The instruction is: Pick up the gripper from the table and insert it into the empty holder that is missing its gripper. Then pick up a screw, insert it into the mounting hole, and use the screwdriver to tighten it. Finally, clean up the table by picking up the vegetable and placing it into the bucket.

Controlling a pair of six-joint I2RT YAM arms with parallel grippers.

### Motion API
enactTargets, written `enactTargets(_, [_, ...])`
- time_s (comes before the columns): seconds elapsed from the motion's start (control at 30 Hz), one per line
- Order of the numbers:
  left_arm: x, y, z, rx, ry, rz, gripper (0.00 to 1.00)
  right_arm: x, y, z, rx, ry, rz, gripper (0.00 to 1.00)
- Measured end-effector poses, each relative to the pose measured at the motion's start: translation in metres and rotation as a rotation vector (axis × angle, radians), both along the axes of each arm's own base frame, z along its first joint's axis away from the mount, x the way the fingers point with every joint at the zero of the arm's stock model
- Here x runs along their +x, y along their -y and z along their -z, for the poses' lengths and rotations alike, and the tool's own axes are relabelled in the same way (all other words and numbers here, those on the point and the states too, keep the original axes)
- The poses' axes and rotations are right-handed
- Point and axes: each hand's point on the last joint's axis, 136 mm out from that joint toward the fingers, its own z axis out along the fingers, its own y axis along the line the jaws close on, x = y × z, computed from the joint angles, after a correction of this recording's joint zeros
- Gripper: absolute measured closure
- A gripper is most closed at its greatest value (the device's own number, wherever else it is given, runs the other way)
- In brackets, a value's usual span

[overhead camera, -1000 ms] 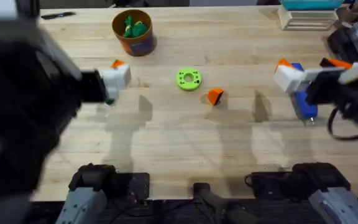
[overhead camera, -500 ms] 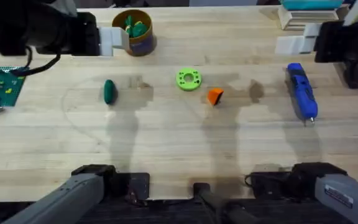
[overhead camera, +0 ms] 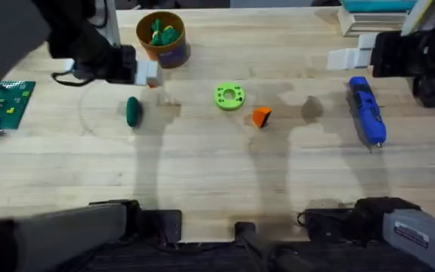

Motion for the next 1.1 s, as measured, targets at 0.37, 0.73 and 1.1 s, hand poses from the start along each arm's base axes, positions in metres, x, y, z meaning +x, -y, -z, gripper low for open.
enactTargets(0.37, [-0.011,-0.011,0.094,-0.006,-0.179,-0.011,0.015,-0.001,0.0,0.001,0.0,-0.006,0.0,0.008])
enactTargets(0.73, [-0.012,-0.022,0.108,-0.023,-0.207,-0.041,0.349,-0.001,0.0,0.001,0.0,-0.007,0.0,0.008])
enactTargets(1.1, [-0.012,-0.028,0.109,-0.017,-0.207,-0.049,0.569,-0.002,0.0,0.002,0.0,-0.013,0.0,0.008])
